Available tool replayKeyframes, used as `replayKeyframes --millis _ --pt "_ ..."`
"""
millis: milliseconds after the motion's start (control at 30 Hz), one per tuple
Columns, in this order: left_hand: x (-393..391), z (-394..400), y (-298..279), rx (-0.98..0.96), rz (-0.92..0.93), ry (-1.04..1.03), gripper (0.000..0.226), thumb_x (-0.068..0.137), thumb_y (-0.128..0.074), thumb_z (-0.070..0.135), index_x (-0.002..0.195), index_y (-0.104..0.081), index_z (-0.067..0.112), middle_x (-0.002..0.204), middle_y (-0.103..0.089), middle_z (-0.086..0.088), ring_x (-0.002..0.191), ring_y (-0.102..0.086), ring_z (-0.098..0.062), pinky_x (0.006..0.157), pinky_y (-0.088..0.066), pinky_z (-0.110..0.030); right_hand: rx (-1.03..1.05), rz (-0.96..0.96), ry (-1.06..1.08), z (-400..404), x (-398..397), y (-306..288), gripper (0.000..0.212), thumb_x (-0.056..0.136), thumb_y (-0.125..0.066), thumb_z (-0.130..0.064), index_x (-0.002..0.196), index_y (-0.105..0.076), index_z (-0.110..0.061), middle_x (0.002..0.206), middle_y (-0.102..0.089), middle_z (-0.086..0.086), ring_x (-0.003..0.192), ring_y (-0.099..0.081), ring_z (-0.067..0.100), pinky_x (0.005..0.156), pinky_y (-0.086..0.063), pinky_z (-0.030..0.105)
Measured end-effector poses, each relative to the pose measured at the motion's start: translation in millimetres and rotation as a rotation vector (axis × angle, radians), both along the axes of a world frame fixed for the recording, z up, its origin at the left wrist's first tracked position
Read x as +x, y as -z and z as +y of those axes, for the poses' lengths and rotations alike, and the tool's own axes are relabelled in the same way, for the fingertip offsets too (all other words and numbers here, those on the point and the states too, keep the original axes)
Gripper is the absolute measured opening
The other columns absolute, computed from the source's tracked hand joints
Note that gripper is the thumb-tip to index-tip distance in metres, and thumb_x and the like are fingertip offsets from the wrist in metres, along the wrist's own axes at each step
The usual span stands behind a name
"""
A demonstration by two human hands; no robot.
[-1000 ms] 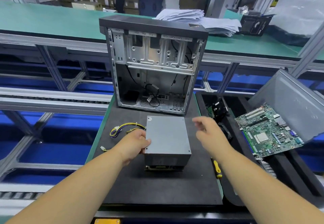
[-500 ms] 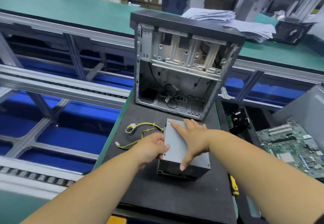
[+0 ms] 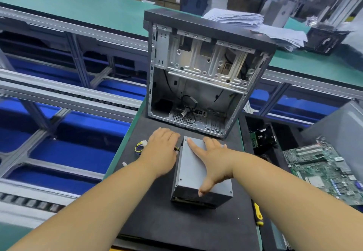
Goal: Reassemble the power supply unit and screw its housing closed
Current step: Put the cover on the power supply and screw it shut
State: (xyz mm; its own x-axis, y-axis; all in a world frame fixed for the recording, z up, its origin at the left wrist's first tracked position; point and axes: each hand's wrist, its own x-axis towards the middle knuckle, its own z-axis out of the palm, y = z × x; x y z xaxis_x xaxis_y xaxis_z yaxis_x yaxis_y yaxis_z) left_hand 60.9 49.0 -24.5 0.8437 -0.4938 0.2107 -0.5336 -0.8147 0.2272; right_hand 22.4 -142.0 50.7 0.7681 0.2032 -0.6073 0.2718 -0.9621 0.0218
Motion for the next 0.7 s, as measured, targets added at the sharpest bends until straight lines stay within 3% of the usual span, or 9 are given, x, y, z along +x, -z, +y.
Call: replayKeyframes --millis 67,133,300,433,700 --pt "10.7 -6.6 -1.2 0.165 0.159 -0.011 0.033 0.098 -0.047 0.034 0.125 -0.054 0.016 0.128 -0.057 -0.004 0.123 -0.050 -0.027 0.113 -0.028 -0.041 0.009 -0.011 -0.005 -0.7 -1.2 -0.4 0.149 0.054 -0.082 -0.068 0.143 0.035 -0.043 0.160 0.008 0.011 0.148 0.007 0.034 0.119 -0.006 0.060" --pt "14.8 -10.5 -2.1 0.197 0.301 -0.041 0.033 0.100 -0.040 0.038 0.115 -0.058 0.015 0.121 -0.059 -0.008 0.112 -0.056 -0.031 0.096 -0.042 -0.042 0.020 -0.037 -0.016 -1.9 -2.7 0.2 0.149 0.054 -0.082 -0.068 0.145 0.033 -0.042 0.159 0.006 0.011 0.148 0.004 0.034 0.118 -0.006 0.061" --pt "18.3 -12.9 6.2 0.065 0.463 -0.094 0.031 0.097 -0.042 0.045 0.098 -0.059 0.020 0.107 -0.058 -0.006 0.104 -0.057 -0.030 0.087 -0.048 -0.041 0.031 -0.069 -0.012 -4.6 -5.6 3.2 0.151 0.051 -0.081 -0.071 0.144 0.034 -0.042 0.158 0.002 0.010 0.147 0.001 0.033 0.117 -0.006 0.065" --pt "18.6 -16.4 10.1 -0.030 0.570 -0.157 0.031 0.094 -0.046 0.047 0.100 -0.061 0.021 0.106 -0.064 -0.003 0.097 -0.058 -0.026 0.074 -0.045 -0.033 -0.003 -0.050 0.009 -0.8 -4.0 2.0 0.152 0.049 -0.082 -0.072 0.144 0.034 -0.042 0.159 0.005 0.011 0.148 0.002 0.034 0.118 -0.009 0.062" --pt "18.4 -19.3 4.2 -0.096 0.686 -0.231 0.035 0.091 -0.051 0.050 0.110 -0.066 0.025 0.110 -0.068 0.000 0.099 -0.061 -0.023 0.083 -0.050 -0.033 -0.041 -0.025 0.011 6.7 -0.9 -4.9 0.152 0.051 -0.082 -0.070 0.145 0.034 -0.041 0.161 0.013 0.014 0.149 0.005 0.035 0.118 -0.016 0.059"
